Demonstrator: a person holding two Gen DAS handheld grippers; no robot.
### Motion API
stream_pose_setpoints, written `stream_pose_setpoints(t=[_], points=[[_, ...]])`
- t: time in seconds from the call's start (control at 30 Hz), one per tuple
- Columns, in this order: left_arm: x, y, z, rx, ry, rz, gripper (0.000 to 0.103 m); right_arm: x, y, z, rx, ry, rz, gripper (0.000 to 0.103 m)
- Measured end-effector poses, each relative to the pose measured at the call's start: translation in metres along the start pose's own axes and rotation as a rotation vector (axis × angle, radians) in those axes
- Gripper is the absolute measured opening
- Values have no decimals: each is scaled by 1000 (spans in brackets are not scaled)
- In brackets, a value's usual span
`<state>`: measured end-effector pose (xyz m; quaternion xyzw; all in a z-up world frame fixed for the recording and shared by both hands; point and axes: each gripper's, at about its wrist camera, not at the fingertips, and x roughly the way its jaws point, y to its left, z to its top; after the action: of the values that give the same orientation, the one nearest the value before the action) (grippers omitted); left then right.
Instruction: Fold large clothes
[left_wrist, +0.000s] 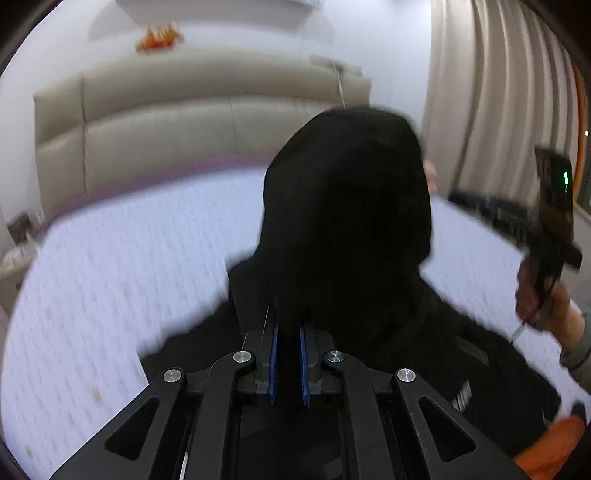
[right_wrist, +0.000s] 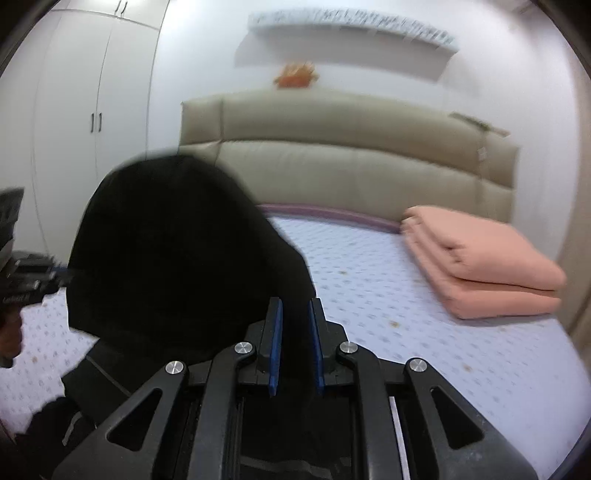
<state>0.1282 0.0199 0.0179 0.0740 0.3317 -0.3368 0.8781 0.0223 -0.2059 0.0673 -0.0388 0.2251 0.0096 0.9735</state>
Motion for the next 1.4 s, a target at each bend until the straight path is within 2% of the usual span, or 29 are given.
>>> stream_pose_setpoints(t=[0.1,0.2,0.23,0.27,0.3,0.33,0.37,0.57,0.67,0.73,0.77,0.87,0.97,1.03,1.07,1.1,1.2,1.3,1.4], points=[[13,0,-36,-31,137,9,9,5,-11,-37,102,196,46,18],[9,5,-41,-47,177,25,10,6,-11,-47,128,306,110,22],[5,6,-36,-52,175,26,10,5,-10,-43,134,317,127,30],[2,7,-29,-62,167,26,10,6,-10,-39,141,327,132,51],[-1,10,-21,-75,156,26,10,9,-9,-35,155,340,133,61],[-7,12,-10,-86,142,23,10,10,-11,-29,176,342,149,65],[-13,14,0,-86,125,21,10,10,-11,-21,194,334,175,65],[-53,36,49,-118,-31,10,11,7,-17,36,245,234,200,65],[-35,40,80,-169,-57,-32,13,33,-6,57,283,247,217,65],[-5,39,91,-194,-32,-62,13,58,7,64,295,310,265,65],[17,39,91,-214,11,-67,13,74,17,63,300,364,288,65],[61,38,68,-250,128,-113,13,100,40,41,293,509,354,65],[77,22,14,-250,241,-183,13,101,54,-4,220,589,379,65],[86,14,-30,-253,334,-157,13,100,66,-42,158,649,359,65],[91,14,-50,-276,356,-152,13,103,71,-58,145,677,362,65],[93,18,-66,-325,349,-173,13,106,75,-71,137,694,357,65],[100,28,-80,-413,331,-207,12,114,80,-97,150,685,315,65],[101,25,-83,-399,317,-182,11,122,80,-104,187,675,292,65],[82,16,-76,-366,261,-166,10,117,81,-99,174,690,280,65]])
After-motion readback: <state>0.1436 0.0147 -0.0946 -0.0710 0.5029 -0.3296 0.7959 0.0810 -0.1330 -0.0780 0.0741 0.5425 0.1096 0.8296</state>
